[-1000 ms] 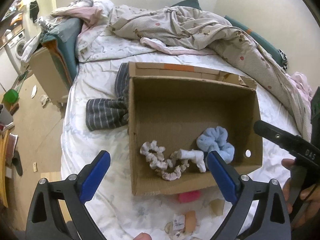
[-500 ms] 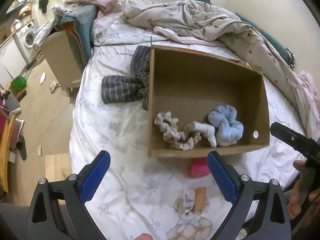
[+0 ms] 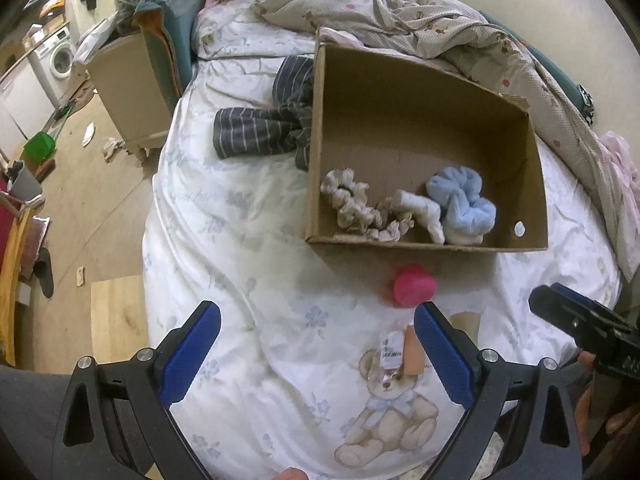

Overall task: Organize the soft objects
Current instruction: 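Withdraw both tools and move the left tool toward the pink cup, then grasp the clear plastic packet with the left tool while the right tool approaches the tan piece, then grasp the tan cardboard piece with the right tool while the left tool holds the packet, then carry the plastic packet and tan piece down into the box with both tools, then open both tools to release the tan piece and packet into the box, then withdraw both tools from the box toward the remaining items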

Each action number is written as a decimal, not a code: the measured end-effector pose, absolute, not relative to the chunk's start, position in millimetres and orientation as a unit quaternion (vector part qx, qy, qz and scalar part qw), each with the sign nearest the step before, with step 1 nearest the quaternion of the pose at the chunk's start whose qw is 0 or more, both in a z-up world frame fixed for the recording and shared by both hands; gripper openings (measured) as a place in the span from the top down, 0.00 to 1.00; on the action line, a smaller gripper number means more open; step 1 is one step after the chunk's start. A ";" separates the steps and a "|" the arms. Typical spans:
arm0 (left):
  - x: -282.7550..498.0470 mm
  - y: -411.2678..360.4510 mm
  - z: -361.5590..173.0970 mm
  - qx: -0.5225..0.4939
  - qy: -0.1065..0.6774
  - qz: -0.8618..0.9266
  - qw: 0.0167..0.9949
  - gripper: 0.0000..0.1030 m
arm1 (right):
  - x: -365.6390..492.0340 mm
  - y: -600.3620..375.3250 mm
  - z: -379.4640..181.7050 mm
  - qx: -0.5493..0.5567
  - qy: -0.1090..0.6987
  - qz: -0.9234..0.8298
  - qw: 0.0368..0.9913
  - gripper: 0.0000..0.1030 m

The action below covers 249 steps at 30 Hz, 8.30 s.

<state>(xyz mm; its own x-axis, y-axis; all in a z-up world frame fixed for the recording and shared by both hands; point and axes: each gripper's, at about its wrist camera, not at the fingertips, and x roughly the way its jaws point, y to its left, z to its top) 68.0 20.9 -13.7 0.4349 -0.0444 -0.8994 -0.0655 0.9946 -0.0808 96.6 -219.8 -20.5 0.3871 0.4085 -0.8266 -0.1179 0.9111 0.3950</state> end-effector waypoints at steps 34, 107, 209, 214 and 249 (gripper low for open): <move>95.6 -23.3 -121.5 -0.139 0.671 -0.071 0.724 0.84 | 106.8 -251.6 -56.8 0.203 0.581 0.094 0.782 0.00; 60.8 35.5 -40.1 -0.103 0.564 0.008 0.819 0.97 | 87.0 -208.6 -48.4 0.099 0.597 0.186 0.774 0.87; 208.6 -28.7 -25.6 -0.028 0.523 -0.072 0.849 0.95 | 219.0 -237.9 -51.0 0.165 0.576 0.170 0.782 0.66; 205.6 -31.0 -20.1 -0.027 0.514 -0.070 0.854 0.74 | 219.2 -239.4 -39.9 0.173 0.555 0.171 0.796 0.36; 120.6 9.6 -5.8 -0.051 0.517 -0.027 0.854 0.06 | 152.5 -238.4 -15.0 0.153 0.536 0.156 0.815 0.31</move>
<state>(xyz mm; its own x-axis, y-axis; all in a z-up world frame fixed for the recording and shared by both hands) 120.6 9.6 -5.8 0.4634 -0.0976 -0.8808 -0.0070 0.9935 -0.1138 152.5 -238.4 -15.0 0.3760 0.4178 -0.8271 -0.0900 0.9048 0.4161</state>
